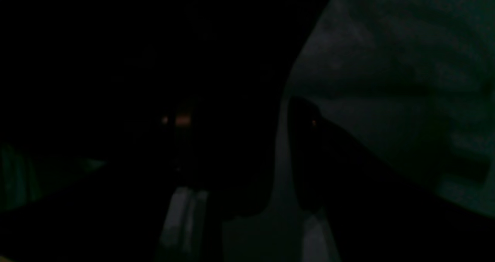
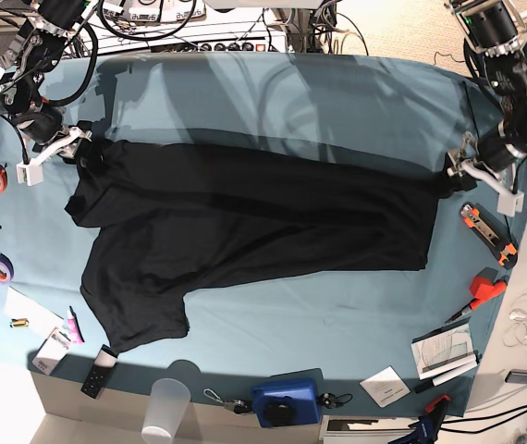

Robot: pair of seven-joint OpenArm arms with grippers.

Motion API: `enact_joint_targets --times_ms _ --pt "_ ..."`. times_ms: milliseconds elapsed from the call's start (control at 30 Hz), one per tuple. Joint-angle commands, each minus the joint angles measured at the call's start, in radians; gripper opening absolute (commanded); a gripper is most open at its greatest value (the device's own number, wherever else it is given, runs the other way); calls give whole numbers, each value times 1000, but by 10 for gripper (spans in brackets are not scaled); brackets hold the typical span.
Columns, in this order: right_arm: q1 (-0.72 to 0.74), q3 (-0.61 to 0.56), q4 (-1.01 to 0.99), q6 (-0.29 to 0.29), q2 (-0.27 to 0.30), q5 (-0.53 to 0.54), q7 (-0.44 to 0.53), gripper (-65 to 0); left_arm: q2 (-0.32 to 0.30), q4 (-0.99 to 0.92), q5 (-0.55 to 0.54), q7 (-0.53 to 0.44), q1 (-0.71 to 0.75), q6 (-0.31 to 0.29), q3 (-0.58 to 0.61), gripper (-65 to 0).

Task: Layout the t-shirt on the table in an organized manner, then fold the t-shirt properly
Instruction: 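Pull the shirt edge taut with both grippers and lay it flat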

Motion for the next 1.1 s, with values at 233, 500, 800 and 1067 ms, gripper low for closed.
enact_joint_targets --times_ms 233,500,800,1067 --pt "6 3 11 -2 19 6 15 -336 14 10 0 0 -8 0 1 -283" --pt "6 3 11 -2 19 6 12 -336 79 10 34 -22 -46 1 2 -283" --pt "6 3 11 -1 19 -21 24 -650 86 10 160 -58 -47 71 2 -650" --pt "6 85 46 -1 50 -55 15 -650 83 11 149 56 -27 67 -50 -650"
